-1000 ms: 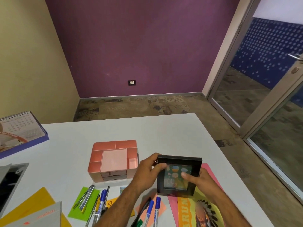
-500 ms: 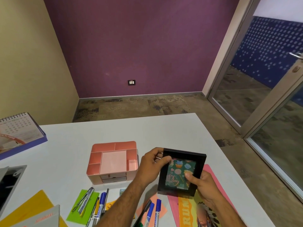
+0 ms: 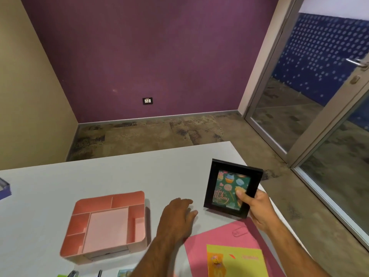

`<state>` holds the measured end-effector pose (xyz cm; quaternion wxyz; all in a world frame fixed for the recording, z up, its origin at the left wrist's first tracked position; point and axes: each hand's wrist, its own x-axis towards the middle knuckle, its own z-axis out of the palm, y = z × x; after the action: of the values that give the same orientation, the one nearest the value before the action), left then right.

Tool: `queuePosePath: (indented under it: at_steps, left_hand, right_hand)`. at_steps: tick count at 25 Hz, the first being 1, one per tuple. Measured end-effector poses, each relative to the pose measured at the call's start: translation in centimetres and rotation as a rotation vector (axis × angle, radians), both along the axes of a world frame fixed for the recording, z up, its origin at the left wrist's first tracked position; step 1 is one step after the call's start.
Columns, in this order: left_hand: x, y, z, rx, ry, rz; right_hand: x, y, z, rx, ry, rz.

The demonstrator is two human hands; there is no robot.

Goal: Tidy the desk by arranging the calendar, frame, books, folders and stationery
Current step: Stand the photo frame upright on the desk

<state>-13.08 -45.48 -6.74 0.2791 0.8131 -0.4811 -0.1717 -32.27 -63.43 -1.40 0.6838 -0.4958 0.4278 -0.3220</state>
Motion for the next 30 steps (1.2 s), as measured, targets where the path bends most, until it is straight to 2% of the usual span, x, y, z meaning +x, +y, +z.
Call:
queuePosePath:
  at_steps: [6, 11, 21, 30]
  left_hand:
    - [2.1, -4.5, -4.3, 0.191, -0.264, -0.056]
    - [2.0, -6.0, -6.4, 0.240, -0.364, -0.064]
    - [2.1, -6.1, -7.2, 0.211, -0.399, -0.051]
    - [2.1, -6.1, -7.1, 0.221, -0.378, -0.044]
  right_hand:
    - [3.7, -9.3, -0.9, -0.042, 0.027, -0.050]
    - [6.6, -15.3, -1.7, -0.046, 0.024, -0.073]
    - [8.5, -20.7, -4.8, -0.012, 0.082, -0.068]
    - [8.0, -20.9, -5.5, -0.039, 0.163, -0.016]
